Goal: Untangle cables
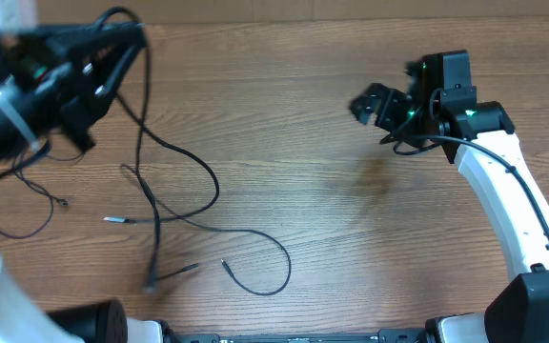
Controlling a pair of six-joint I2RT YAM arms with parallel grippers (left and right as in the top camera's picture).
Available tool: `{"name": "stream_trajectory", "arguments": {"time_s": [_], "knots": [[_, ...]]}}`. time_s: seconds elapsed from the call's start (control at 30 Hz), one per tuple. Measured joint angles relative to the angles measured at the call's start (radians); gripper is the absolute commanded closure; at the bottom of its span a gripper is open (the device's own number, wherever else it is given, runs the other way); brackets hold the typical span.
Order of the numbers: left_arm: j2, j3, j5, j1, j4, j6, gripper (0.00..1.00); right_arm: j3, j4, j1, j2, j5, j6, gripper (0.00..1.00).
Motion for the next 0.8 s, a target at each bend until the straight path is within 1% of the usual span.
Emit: {"name": "stream_trajectory", "arguments": {"time_s": [0.13, 0.2, 0.3, 0.4, 0.5, 0.63, 0.73, 0.8], "knots": [[0.09, 0.0, 0.149, -0.074, 0.009, 0.012, 0.96, 0.0, 0.053, 0.031, 0.0, -0.291, -0.142, 0.0], [0.127, -0.001, 0.198, -0.116, 0.011, 0.02, 0.96, 0.0, 0.072, 0.053, 0.0, -0.385, -0.182, 0.0], [0.163, -0.005, 0.237, -0.185, 0.011, 0.035, 0.96, 0.0, 0.109, 0.083, 0.0, -0.458, -0.212, 0.0], [0.17, -0.006, 0.223, -0.253, 0.01, 0.051, 0.96, 0.0, 0.164, 0.108, 0.0, -0.496, -0.222, 0.0], [0.167, -0.006, 0.151, -0.33, 0.001, 0.056, 0.96, 0.0, 0.236, 0.125, 0.0, -0.517, -0.205, 0.0], [0.167, -0.006, 0.085, -0.402, -0.001, 0.061, 0.96, 0.0, 0.313, 0.137, 0.0, -0.528, -0.169, 0.0], [0.167, -0.006, 0.055, -0.431, 0.008, 0.074, 0.96, 0.0, 0.304, 0.154, 0.0, -0.526, -0.151, 0.0], [0.167, -0.006, 0.033, -0.433, 0.029, 0.076, 0.96, 0.001, 0.236, 0.175, 0.0, -0.496, -0.145, 0.0]]}}
